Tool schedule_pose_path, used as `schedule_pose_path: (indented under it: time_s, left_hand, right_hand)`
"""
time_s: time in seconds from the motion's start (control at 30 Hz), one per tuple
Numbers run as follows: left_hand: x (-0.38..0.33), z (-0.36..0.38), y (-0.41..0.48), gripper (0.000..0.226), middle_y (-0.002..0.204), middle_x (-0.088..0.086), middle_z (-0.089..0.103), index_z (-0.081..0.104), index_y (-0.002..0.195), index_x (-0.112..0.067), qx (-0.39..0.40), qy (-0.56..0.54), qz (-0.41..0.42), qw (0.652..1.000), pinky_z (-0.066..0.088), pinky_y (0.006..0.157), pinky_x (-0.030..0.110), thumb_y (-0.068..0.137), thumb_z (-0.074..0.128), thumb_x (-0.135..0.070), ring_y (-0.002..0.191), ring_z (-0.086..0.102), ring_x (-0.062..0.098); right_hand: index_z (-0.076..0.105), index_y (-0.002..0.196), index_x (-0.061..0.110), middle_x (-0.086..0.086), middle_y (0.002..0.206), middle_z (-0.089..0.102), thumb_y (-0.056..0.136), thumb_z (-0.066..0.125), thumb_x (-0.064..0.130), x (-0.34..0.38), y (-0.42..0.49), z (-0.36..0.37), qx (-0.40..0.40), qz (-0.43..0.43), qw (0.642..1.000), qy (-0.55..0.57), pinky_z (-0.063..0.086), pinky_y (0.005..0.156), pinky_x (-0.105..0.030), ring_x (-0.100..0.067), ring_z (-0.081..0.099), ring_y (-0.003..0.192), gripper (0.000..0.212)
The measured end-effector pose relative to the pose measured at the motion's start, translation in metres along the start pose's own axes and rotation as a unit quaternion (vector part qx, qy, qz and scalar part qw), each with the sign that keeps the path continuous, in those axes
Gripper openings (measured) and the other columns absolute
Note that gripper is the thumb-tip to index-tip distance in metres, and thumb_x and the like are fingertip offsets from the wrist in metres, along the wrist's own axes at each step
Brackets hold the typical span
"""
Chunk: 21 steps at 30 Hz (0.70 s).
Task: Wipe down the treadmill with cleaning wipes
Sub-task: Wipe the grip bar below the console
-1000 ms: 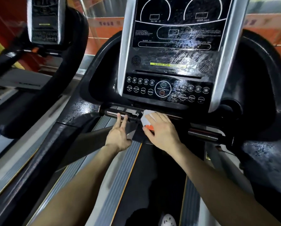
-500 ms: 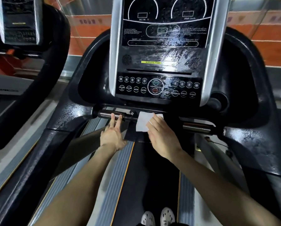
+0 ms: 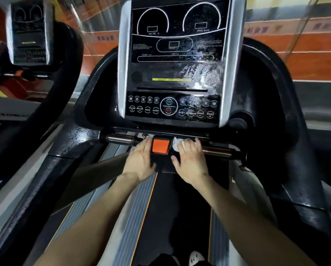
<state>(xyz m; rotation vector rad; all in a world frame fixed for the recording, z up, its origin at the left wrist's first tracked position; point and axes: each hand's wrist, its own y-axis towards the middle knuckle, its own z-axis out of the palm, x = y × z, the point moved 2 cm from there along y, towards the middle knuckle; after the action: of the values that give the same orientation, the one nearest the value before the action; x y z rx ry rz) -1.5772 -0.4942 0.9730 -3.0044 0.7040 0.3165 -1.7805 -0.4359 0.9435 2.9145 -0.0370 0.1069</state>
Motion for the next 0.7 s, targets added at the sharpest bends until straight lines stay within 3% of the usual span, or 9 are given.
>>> schedule_pose_path:
  time_s: [0.13,0.23,0.37,0.6,0.7]
  left_hand:
    - [-0.017,0.005,0.009,0.122,0.180,0.013,-0.001,-0.010,0.170,-0.006,-0.016,-0.001,-0.005,1.000,0.023,0.133,0.035,0.090,0.079,-0.032,0.166,0.012,0.026]
    - [-0.020,0.010,0.005,0.134,0.181,0.010,0.005,-0.019,0.169,-0.015,-0.004,-0.008,-0.012,1.000,0.034,0.128,0.038,0.085,0.084,-0.033,0.164,0.023,0.029]
    - [-0.022,0.006,0.012,0.135,0.180,0.013,0.008,-0.021,0.168,-0.014,0.025,0.027,-0.017,0.999,0.036,0.127,0.042,0.086,0.081,-0.045,0.164,0.021,0.031]
    - [-0.032,0.003,0.003,0.131,0.176,-0.001,-0.031,-0.014,0.171,-0.030,0.004,0.070,0.035,0.997,0.053,0.112,0.045,0.085,0.083,-0.043,0.163,0.025,0.031]
    - [-0.039,0.008,0.005,0.127,0.179,0.003,-0.021,-0.001,0.173,-0.027,-0.011,0.032,0.023,0.999,0.044,0.123,0.043,0.082,0.085,-0.044,0.165,0.018,0.032]
  right_hand:
    - [0.049,0.151,0.009,-0.013,0.153,0.049,0.105,0.043,0.048,-0.036,-0.027,-0.003,-0.003,-0.042,0.999,-0.024,0.010,0.132,-0.053,-0.033,0.036,0.151,0.061]
    - [0.049,0.152,0.003,-0.021,0.162,0.041,0.105,0.044,0.046,-0.037,-0.042,-0.004,0.004,-0.028,0.999,-0.026,0.012,0.132,-0.053,-0.038,0.024,0.159,0.064]
    - [0.046,0.152,-0.002,-0.027,0.159,0.042,0.104,0.045,0.043,0.000,-0.012,-0.002,0.022,-0.006,1.000,0.002,0.016,0.130,-0.053,-0.043,0.031,0.154,0.066]
    - [0.051,0.144,0.001,-0.022,0.152,0.050,0.107,0.045,0.025,-0.047,-0.035,-0.001,-0.028,-0.059,0.997,-0.038,0.022,0.130,-0.049,-0.040,0.041,0.148,0.045]
    - [0.054,0.136,-0.001,-0.021,0.141,0.050,0.108,0.045,0.033,-0.082,-0.057,-0.010,-0.052,0.041,0.998,-0.013,0.020,0.130,-0.050,-0.042,0.041,0.143,0.045]
